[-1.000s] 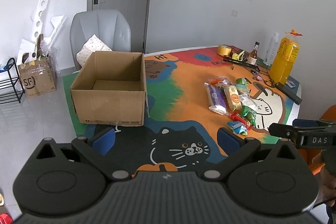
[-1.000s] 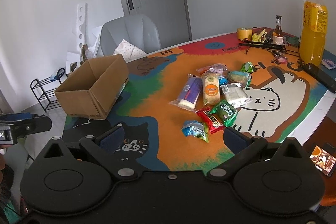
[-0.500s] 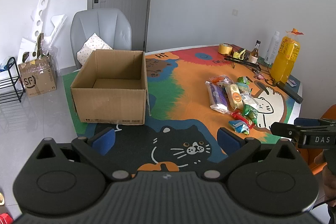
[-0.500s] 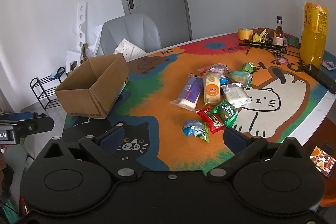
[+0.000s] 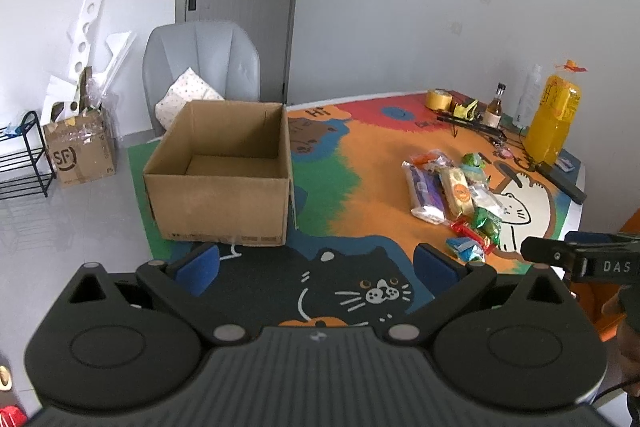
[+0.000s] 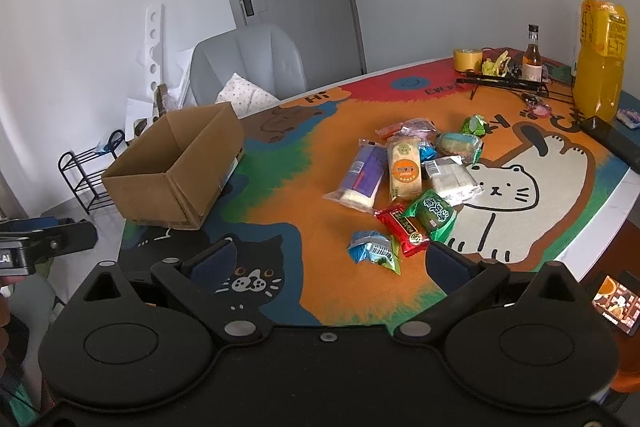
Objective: Organize snacks
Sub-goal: 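Grasp the blue snack packet with the left tool while the right tool grasps the green packet, then carry both packets to the cardboard box and open both tools to drop them in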
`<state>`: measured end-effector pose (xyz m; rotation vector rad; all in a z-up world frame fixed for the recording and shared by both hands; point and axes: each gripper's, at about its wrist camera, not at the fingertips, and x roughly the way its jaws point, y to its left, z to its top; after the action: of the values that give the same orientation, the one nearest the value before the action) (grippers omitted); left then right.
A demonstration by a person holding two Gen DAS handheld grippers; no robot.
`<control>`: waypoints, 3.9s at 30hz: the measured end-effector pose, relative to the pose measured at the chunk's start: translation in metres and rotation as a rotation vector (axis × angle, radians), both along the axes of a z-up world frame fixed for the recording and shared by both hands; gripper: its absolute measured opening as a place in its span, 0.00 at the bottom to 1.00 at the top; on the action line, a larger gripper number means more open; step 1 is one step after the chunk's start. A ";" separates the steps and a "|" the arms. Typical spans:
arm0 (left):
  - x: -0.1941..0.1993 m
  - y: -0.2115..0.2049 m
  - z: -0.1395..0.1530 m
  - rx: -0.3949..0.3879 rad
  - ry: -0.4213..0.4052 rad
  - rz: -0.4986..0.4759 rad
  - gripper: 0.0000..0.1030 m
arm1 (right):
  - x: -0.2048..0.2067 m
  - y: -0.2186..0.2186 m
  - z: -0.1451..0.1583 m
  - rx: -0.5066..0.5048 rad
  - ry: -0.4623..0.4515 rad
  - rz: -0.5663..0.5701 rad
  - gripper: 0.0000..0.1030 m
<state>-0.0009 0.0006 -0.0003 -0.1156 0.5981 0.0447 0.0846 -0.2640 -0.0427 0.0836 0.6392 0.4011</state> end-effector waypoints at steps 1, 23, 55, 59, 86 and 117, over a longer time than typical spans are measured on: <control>0.000 -0.001 0.001 0.002 -0.002 -0.002 1.00 | 0.001 -0.001 0.000 0.007 0.001 0.000 1.00; 0.067 -0.045 -0.023 -0.039 0.014 -0.131 0.98 | 0.047 -0.032 -0.028 0.002 -0.007 -0.046 1.00; 0.166 -0.124 -0.092 -0.126 0.185 -0.275 0.67 | 0.118 -0.089 -0.086 0.095 0.044 0.011 0.75; 0.174 -0.135 -0.101 -0.124 0.208 -0.293 0.67 | 0.120 -0.095 -0.088 0.107 0.034 0.020 0.75; 0.177 -0.110 -0.097 -0.078 0.188 -0.213 0.31 | 0.142 -0.063 -0.102 0.065 0.042 0.065 0.50; 0.144 -0.018 -0.046 -0.123 0.008 -0.117 0.29 | 0.125 0.011 -0.049 0.096 -0.080 0.111 0.30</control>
<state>0.1434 -0.0175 -0.0468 -0.1999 0.6146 -0.1054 0.2100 -0.2529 -0.0920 0.1231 0.5469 0.5397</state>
